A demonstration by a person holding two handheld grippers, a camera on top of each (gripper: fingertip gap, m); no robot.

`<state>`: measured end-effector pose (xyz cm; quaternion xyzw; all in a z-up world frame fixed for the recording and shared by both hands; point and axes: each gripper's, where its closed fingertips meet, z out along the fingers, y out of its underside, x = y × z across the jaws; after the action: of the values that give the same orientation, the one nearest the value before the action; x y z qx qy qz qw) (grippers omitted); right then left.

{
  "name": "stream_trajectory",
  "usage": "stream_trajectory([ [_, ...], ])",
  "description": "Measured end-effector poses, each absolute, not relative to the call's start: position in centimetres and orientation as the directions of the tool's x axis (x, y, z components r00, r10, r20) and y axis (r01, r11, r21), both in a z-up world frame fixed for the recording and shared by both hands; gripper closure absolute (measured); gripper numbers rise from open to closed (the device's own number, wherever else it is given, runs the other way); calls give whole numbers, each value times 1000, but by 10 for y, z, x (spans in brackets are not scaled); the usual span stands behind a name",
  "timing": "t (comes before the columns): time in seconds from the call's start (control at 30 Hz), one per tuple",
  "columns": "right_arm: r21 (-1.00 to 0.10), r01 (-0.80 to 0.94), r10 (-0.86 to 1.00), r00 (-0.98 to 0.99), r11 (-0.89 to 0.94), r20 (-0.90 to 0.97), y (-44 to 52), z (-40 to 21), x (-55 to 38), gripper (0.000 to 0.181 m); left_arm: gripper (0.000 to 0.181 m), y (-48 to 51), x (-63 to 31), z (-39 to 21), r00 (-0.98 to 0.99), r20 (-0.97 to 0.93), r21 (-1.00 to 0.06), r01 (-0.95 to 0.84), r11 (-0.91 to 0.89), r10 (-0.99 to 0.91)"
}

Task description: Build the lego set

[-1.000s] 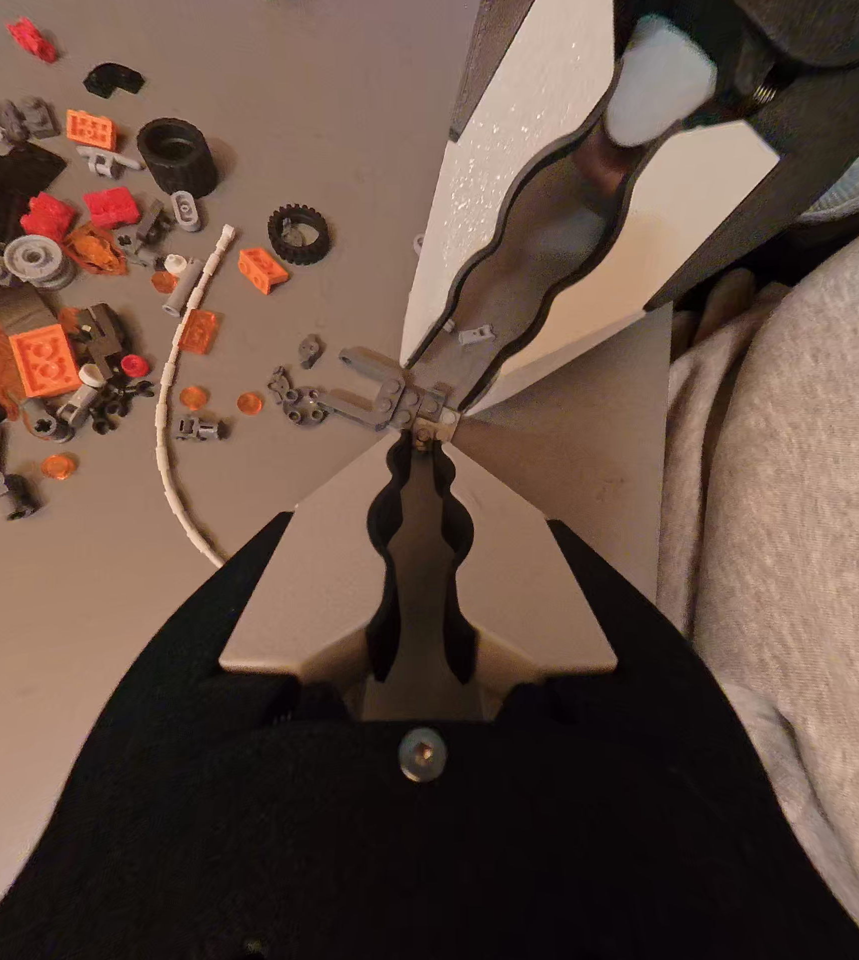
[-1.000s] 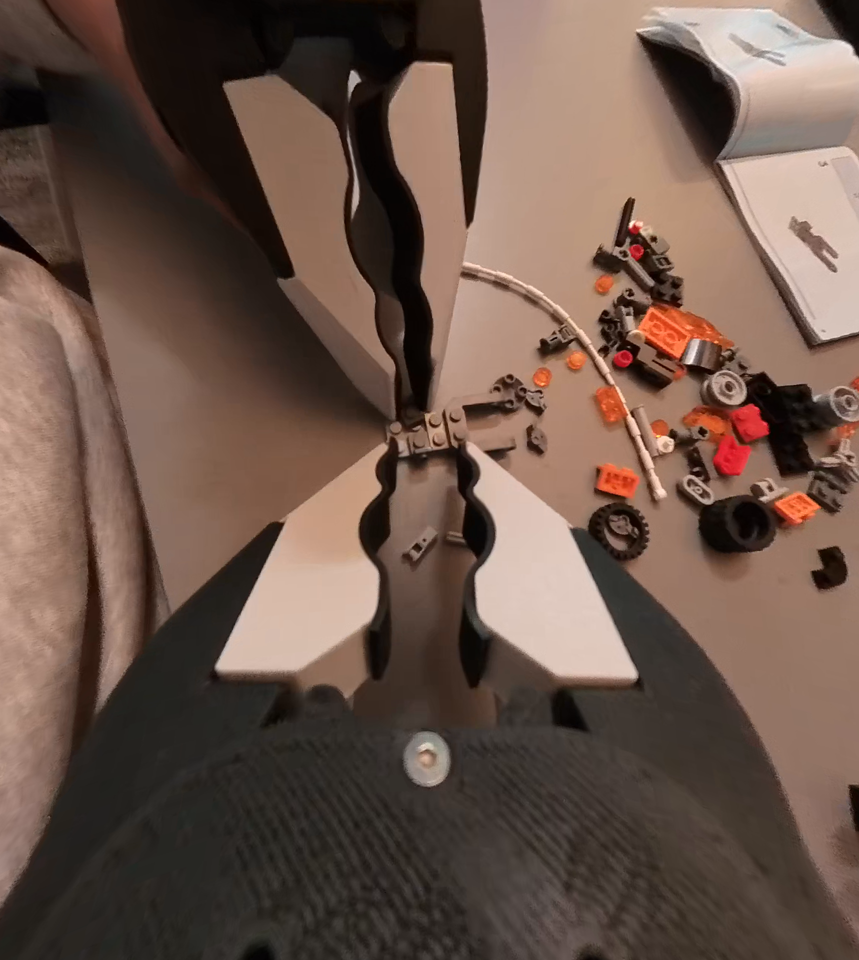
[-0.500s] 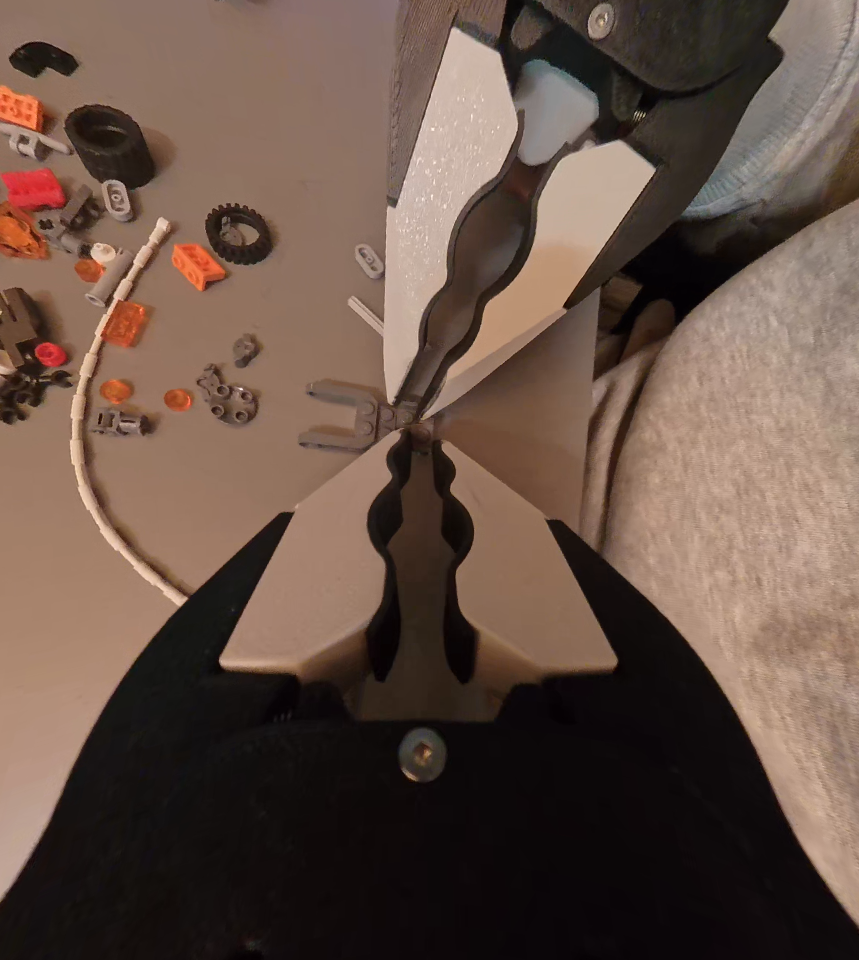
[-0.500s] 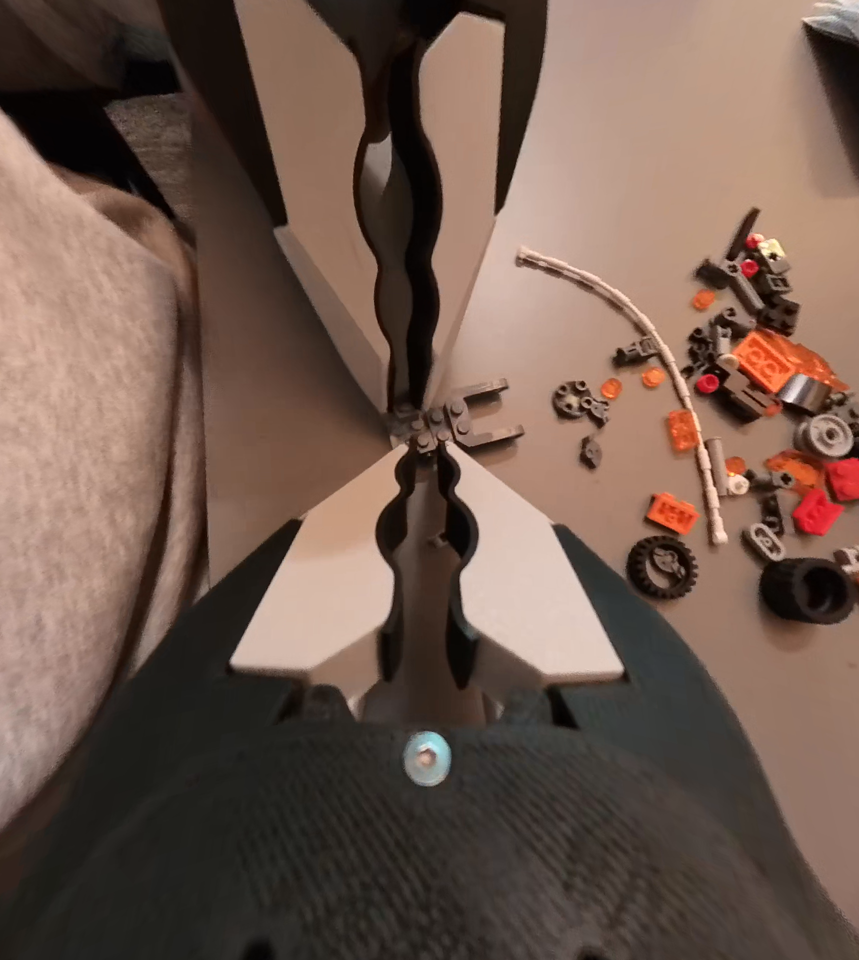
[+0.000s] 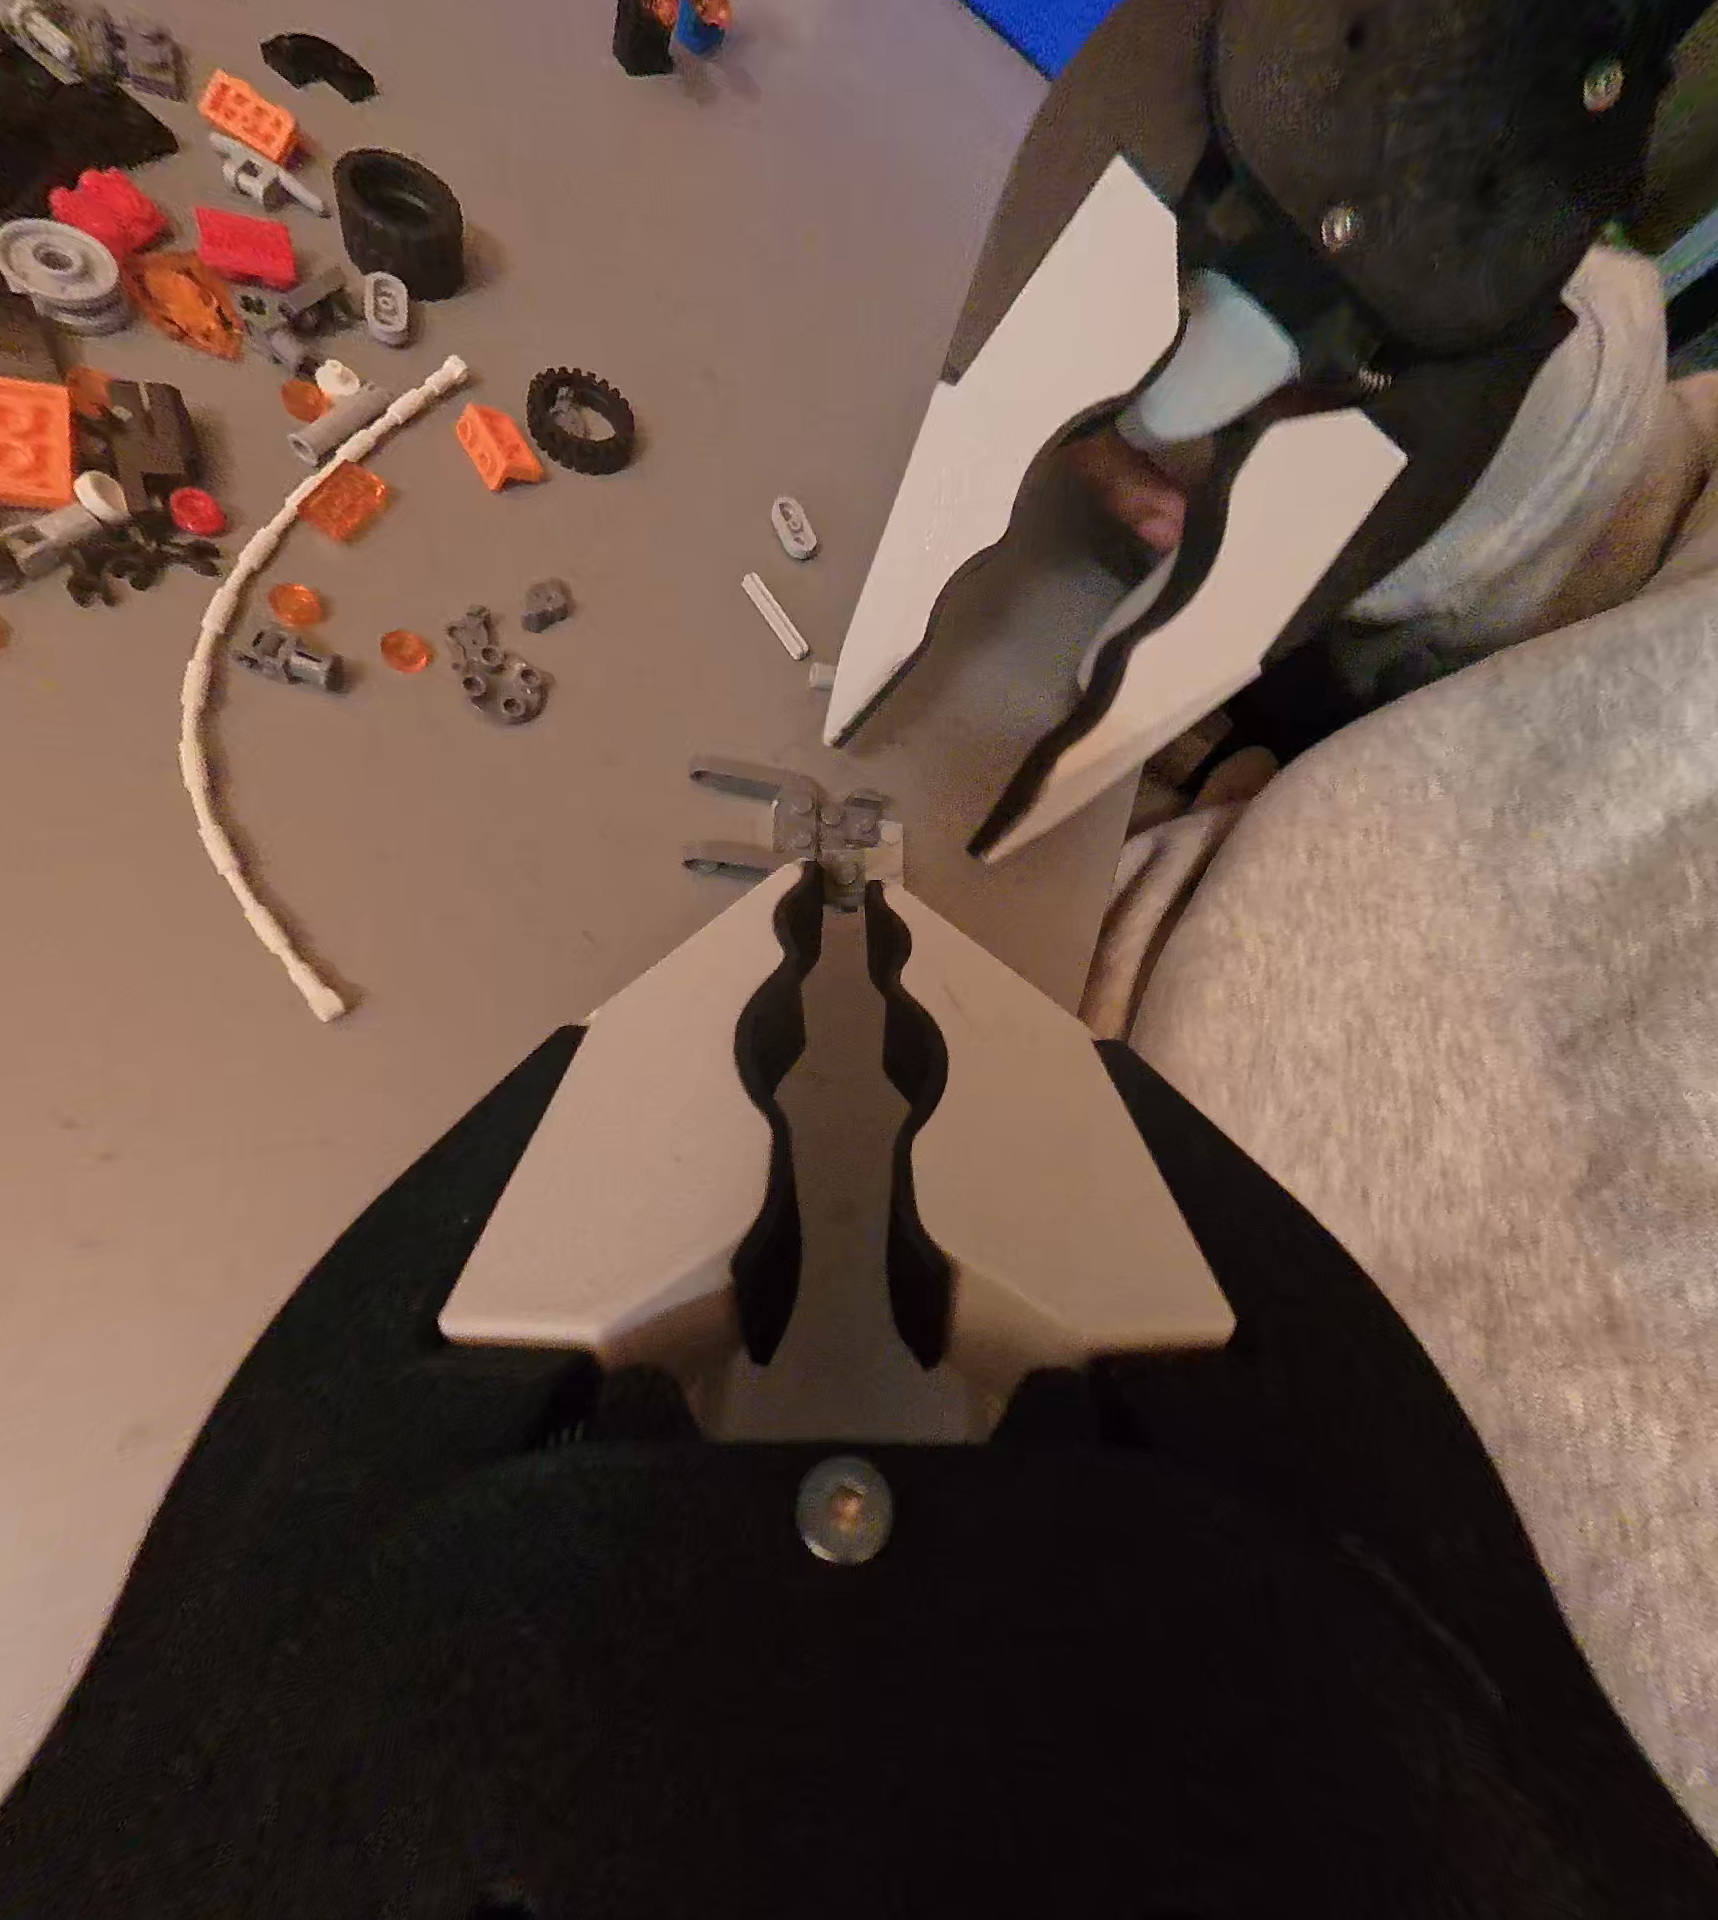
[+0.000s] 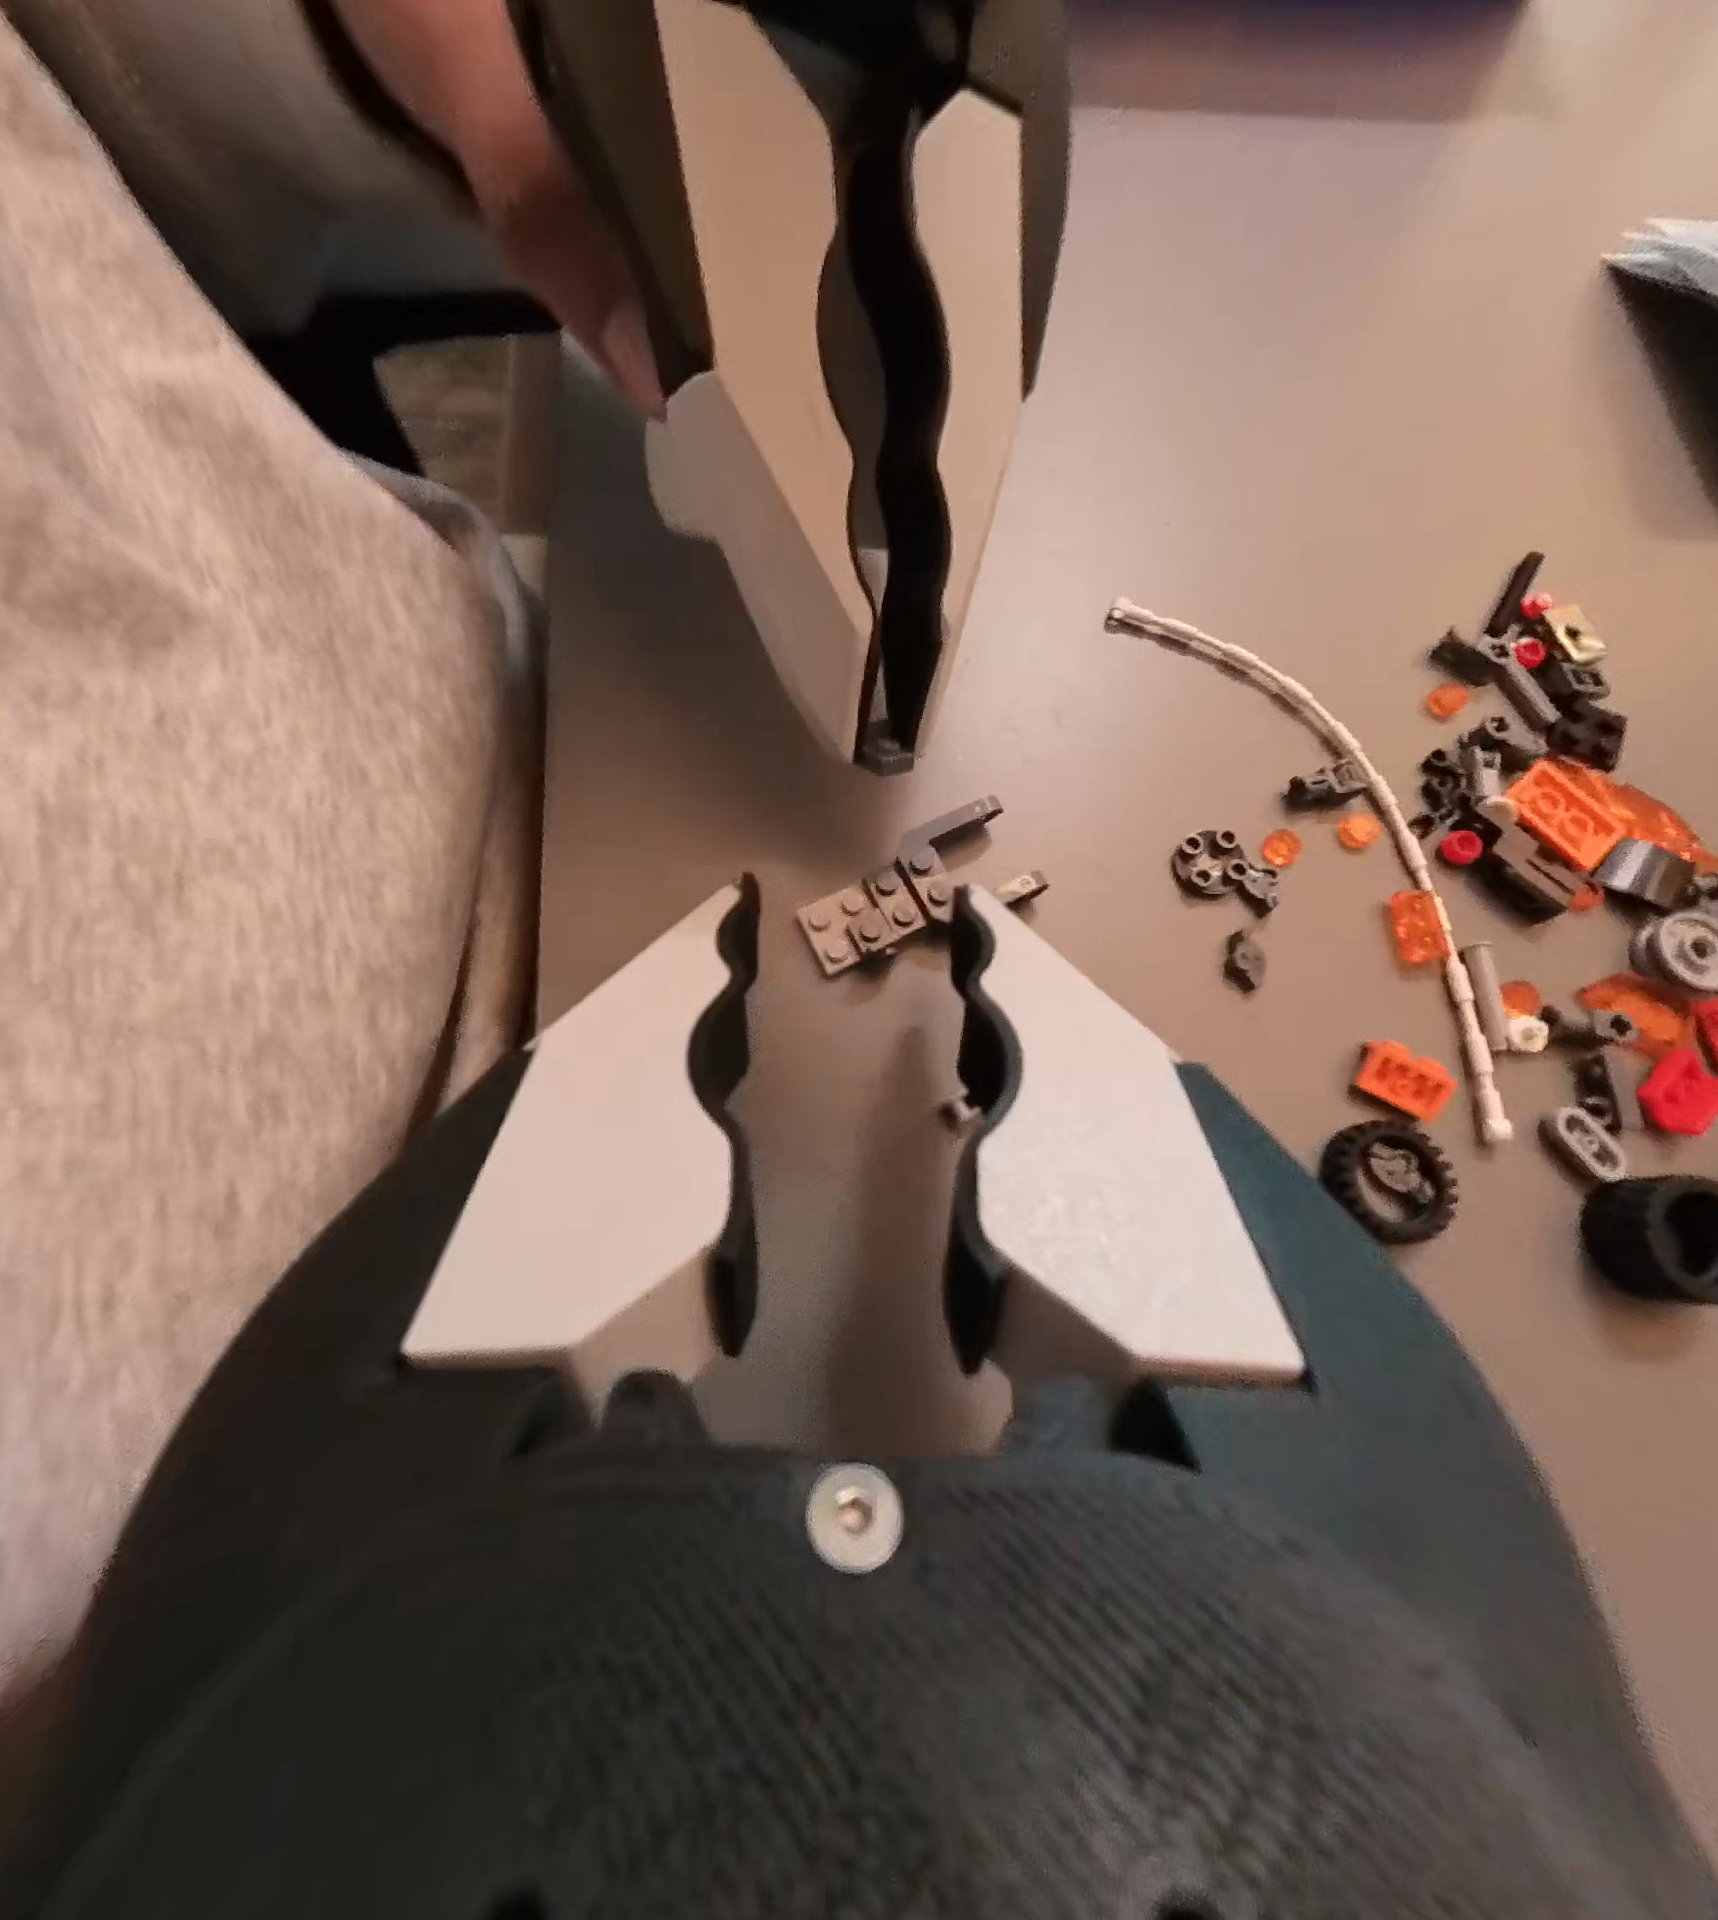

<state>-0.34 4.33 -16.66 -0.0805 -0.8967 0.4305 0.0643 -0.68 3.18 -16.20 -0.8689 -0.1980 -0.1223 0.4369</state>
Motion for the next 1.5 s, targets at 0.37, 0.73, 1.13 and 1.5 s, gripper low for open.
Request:
stream_trajectory([
  [0.37,-692,233,493,-846,683,202,69,-183,-34,139,175,39,-2,-161,901,361,-724,434,-536,242],
  [0.73,-891,252,556,-831,379,1,50,-137,-24,156,175,52,-16,-144,862,406,-784,500,-368,305],
  [1.13,-802,596,345,-745,-41,-571,41,-117,-15,161,176,53,-12,-133,932,194,-891,298,-342,307],
  [1.5,-722,691,325,-674,-40,-663,43,-129,-11,178,174,55,-2,-131,947,120,-910,225,-349,298],
])
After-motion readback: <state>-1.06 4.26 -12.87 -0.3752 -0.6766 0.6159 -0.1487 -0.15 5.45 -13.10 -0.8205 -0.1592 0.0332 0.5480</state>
